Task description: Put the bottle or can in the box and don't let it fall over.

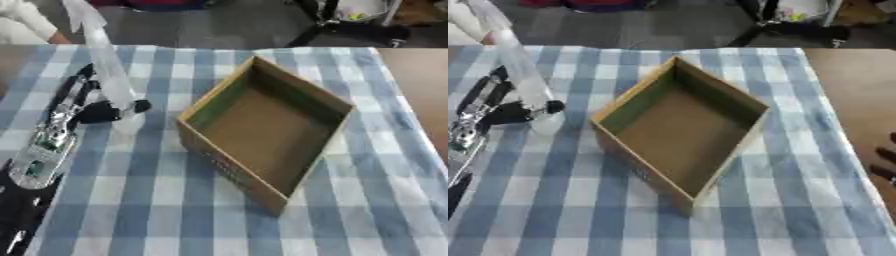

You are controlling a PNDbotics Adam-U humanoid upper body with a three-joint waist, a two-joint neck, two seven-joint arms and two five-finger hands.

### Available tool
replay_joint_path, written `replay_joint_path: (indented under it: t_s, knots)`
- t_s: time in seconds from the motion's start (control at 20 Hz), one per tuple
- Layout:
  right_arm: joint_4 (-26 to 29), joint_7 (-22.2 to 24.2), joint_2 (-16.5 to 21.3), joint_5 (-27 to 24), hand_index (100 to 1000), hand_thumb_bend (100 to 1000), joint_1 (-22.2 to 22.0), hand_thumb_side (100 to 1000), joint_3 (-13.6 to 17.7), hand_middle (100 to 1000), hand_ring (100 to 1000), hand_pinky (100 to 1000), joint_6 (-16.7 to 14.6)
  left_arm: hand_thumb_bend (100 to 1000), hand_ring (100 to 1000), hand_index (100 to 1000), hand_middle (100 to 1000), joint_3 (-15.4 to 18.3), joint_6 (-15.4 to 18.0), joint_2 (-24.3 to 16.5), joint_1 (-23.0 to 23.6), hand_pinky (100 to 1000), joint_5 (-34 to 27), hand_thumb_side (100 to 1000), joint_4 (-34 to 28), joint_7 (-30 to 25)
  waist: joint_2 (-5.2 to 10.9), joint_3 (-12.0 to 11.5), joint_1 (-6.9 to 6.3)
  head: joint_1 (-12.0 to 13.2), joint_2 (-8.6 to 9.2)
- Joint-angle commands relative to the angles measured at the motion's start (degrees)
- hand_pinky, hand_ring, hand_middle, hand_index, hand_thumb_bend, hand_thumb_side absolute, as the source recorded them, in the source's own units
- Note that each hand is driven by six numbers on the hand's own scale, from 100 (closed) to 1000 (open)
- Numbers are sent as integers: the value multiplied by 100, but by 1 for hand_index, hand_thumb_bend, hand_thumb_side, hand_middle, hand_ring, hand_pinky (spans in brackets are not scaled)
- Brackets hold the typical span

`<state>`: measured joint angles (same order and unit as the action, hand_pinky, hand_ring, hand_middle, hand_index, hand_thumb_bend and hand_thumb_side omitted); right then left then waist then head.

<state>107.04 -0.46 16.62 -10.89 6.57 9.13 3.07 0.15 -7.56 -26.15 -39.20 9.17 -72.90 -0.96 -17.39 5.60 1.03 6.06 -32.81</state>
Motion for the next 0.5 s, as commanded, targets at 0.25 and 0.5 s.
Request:
replay_joint_path:
  t_s: [0.25, 0.5]
  knots:
    - [25, 30, 49, 33, 869, 100, 44, 771, 23, 1000, 910, 824, -11, 1000, 675, 910, 824, -25, 5, -56, -177, 1000, 85, 327, -2, -27, 55, 19, -1, 34, 77]
    - [17, 39, 38, 38, 870, 100, 49, 773, 21, 1000, 910, 824, -9, 1000, 676, 904, 823, -38, 1, -32, -214, 1000, 114, 328, 41, -45, 42, 20, 3, 39, 84]
